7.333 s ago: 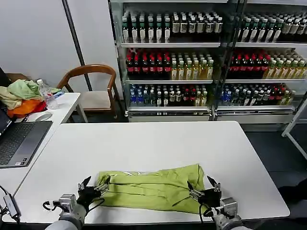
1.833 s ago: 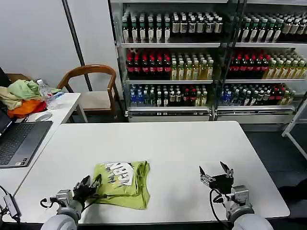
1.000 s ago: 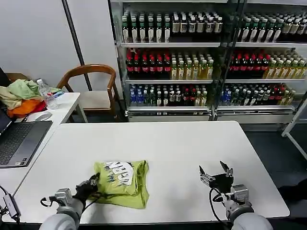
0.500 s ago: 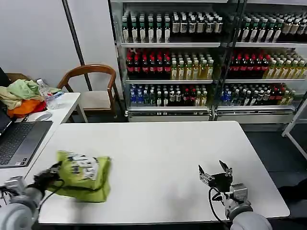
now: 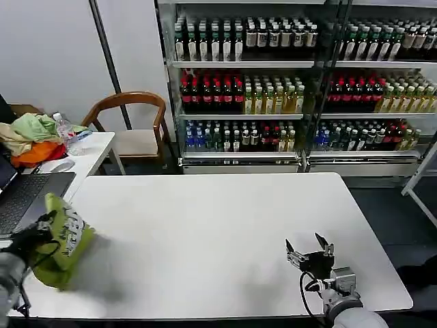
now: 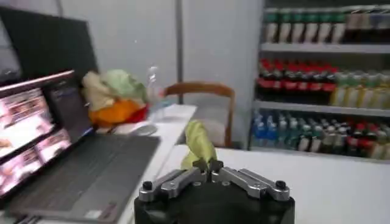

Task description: Fold and organize the clothes.

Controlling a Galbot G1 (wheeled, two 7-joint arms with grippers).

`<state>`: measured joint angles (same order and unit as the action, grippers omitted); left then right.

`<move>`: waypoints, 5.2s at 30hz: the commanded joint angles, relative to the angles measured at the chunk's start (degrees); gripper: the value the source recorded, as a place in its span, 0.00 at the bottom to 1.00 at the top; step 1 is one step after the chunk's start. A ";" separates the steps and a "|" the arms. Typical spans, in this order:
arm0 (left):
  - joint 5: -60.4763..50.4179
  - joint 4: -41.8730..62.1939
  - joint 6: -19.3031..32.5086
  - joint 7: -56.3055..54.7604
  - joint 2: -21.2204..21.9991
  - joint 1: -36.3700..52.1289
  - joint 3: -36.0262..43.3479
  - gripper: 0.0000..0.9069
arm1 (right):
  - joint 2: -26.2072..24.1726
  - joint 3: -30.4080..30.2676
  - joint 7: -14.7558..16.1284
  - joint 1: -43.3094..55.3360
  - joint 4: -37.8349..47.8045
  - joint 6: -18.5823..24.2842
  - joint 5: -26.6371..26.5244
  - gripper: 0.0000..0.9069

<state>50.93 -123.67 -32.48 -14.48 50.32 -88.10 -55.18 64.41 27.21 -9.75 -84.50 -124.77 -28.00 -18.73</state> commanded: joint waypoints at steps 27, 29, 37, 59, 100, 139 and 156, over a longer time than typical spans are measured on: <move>-13.48 3.18 0.27 -6.82 27.08 20.10 47.50 0.06 | 1.29 1.96 1.83 0.32 -1.51 -0.54 3.45 1.00; -12.21 5.12 0.37 -8.43 27.72 21.92 47.51 0.06 | 0.86 2.62 1.80 0.02 -1.53 -0.55 3.40 1.00; -7.76 10.23 6.56 -8.09 27.90 24.86 46.50 1.00 | 0.77 3.00 1.89 -0.42 -1.90 -0.47 3.42 1.00; -26.13 4.69 21.60 14.64 10.64 6.30 14.71 1.00 | 6.98 -18.28 1.61 14.56 9.99 -5.18 -16.87 1.00; -31.12 5.66 18.05 8.78 16.11 4.96 21.48 1.00 | 8.38 -21.30 -1.32 18.23 17.18 -5.17 -25.69 0.00; -32.86 7.66 18.22 8.80 17.90 5.48 22.93 1.00 | 5.91 -12.90 -3.62 20.97 20.37 0.26 -20.60 0.00; -32.93 7.74 18.12 8.85 17.80 6.16 22.71 1.00 | 5.31 -12.24 -3.00 21.16 20.82 0.35 -17.16 1.00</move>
<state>17.92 -115.94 -14.31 -5.65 68.17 -81.94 -32.38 70.17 14.56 -12.70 -63.11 -104.08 -27.54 -37.76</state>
